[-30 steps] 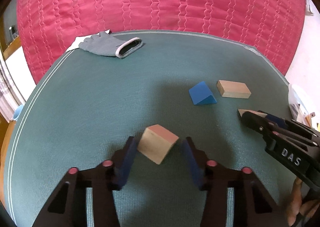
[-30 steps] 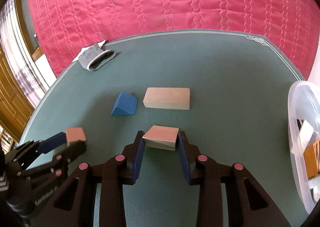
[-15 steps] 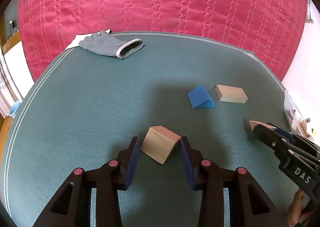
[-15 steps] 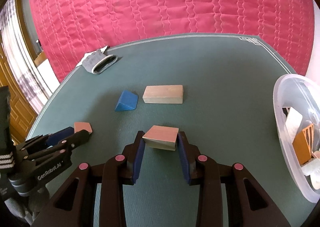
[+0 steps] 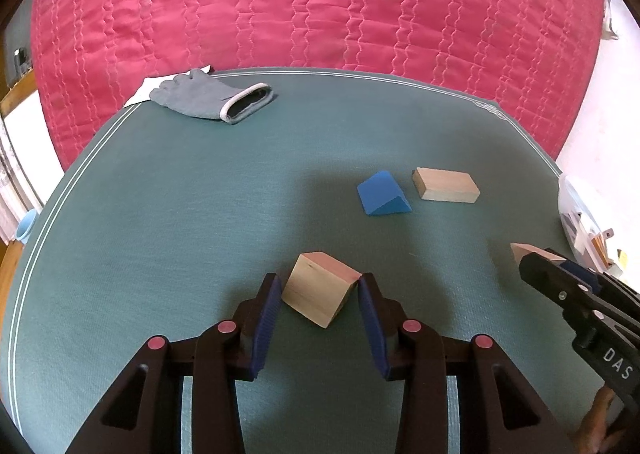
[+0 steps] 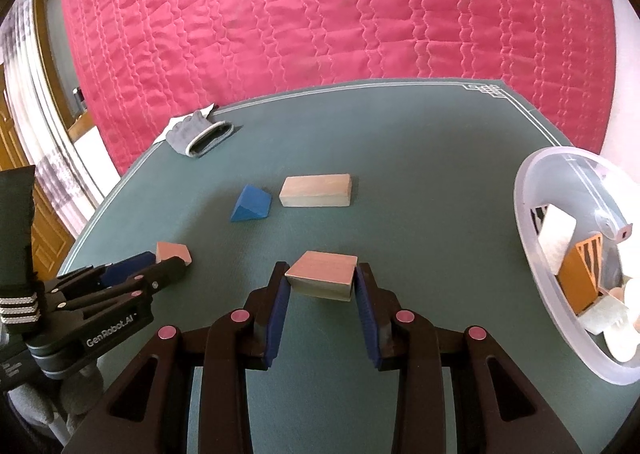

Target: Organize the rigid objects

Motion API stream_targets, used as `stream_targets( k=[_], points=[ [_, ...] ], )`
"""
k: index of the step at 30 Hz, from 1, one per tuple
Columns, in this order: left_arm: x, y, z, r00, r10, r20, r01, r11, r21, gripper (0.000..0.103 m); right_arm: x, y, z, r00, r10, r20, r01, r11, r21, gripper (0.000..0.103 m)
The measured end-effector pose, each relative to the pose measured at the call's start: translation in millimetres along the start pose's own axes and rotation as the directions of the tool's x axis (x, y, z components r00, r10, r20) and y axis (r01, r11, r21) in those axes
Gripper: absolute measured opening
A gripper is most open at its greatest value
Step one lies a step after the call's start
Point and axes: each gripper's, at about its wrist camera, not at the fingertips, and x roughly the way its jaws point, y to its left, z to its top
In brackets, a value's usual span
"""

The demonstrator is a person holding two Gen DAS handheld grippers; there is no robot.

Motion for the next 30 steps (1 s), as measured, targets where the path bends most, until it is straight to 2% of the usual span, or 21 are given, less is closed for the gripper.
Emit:
stream_targets(
  k=[18, 30],
  points=[
    [-4, -11, -3, 1.0, -0.023, 0.004, 0.023, 0.999, 0.026, 0.042, -22, -22, -4, 0.998, -0.048, 0.033, 0.046, 0.998, 0.04, 0.034],
    [-5, -23, -7, 1.0, -0.027, -0.004, 0.027, 0.998, 0.06, 0.042, -52, -59, -9, 0.99, -0.128, 0.06, 0.123, 0.989, 0.081, 0.034]
  ],
)
